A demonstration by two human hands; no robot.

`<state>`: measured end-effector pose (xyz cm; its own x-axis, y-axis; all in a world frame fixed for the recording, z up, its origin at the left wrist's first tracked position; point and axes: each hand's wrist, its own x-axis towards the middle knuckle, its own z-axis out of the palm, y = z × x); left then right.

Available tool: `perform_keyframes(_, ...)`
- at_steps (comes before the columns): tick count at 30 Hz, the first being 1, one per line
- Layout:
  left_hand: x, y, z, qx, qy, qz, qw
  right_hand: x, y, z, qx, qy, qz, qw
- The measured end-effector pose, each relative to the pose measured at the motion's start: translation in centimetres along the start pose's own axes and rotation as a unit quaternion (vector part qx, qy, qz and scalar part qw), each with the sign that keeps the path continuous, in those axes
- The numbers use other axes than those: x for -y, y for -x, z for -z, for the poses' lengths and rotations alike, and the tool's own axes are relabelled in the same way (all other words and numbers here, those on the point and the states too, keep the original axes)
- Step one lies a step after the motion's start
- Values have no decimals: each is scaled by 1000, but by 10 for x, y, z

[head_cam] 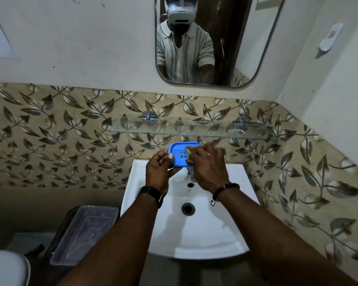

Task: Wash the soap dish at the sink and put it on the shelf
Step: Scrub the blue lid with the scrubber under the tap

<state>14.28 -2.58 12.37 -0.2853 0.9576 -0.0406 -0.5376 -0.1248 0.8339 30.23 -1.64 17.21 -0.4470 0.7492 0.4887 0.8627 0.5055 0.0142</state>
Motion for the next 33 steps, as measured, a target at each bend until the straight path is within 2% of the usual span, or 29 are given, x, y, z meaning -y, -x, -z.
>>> perform_keyframes(3,3,4,-4,17,6,21,1000,24,-7,-2,10,-128,-57,990)
perform_keyframes(6,0,8,-8,31,6,23,999,31,-11,4,-29,-209,-83,974)
perform_keyframes(12,-4,17,-12,54,-25,11,998,26,-26,4,-85,-166,-162,969)
perform_keyframes(18,-16,3,5,19,-21,-4,1000,28,-21,-1,-22,-217,-13,976)
perform_keyframes(22,-9,3,12,-4,-12,0,1000,24,-23,-5,30,-156,27,987)
perform_keyframes(24,-9,2,12,0,-18,3,1000,23,-23,-7,12,-117,56,991)
perform_keyframes(27,-12,-2,13,15,-48,0,999,14,-23,-11,-21,3,108,994)
perform_keyframes(33,-19,-5,8,7,-63,-27,998,-8,-30,3,-14,123,66,990)
